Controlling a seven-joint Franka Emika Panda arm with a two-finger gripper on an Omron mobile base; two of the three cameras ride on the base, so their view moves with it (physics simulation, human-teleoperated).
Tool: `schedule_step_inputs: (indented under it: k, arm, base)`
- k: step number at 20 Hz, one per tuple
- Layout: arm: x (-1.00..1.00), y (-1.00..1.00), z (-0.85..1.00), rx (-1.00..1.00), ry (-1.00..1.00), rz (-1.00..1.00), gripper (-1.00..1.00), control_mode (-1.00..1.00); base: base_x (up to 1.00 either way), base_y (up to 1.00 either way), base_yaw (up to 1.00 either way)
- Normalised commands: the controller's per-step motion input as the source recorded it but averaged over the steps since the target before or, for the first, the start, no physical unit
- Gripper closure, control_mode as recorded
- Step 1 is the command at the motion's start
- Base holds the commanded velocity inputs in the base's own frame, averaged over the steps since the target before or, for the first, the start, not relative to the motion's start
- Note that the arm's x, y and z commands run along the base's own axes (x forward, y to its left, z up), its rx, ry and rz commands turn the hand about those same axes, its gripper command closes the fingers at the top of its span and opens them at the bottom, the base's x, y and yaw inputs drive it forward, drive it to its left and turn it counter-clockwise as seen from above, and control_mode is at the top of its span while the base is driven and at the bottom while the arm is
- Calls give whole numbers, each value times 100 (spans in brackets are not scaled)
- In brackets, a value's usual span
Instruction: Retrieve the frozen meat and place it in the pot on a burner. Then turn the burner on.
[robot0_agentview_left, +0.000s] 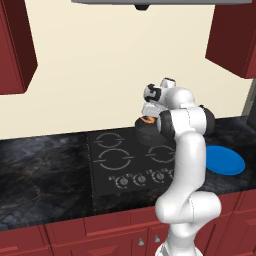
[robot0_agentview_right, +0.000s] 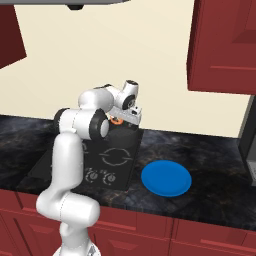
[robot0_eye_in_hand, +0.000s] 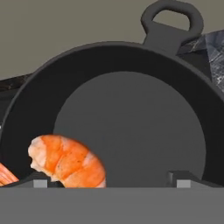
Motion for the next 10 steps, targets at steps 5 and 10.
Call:
schedule_step_inputs:
  k: [5, 10]
  arm:
    - [13, 3, 8, 0, 3, -1, -100, -100]
    - [15, -10, -2, 7, -1, -4, -100, -100]
  base:
    - [0, 0, 0]
    - [0, 0, 0]
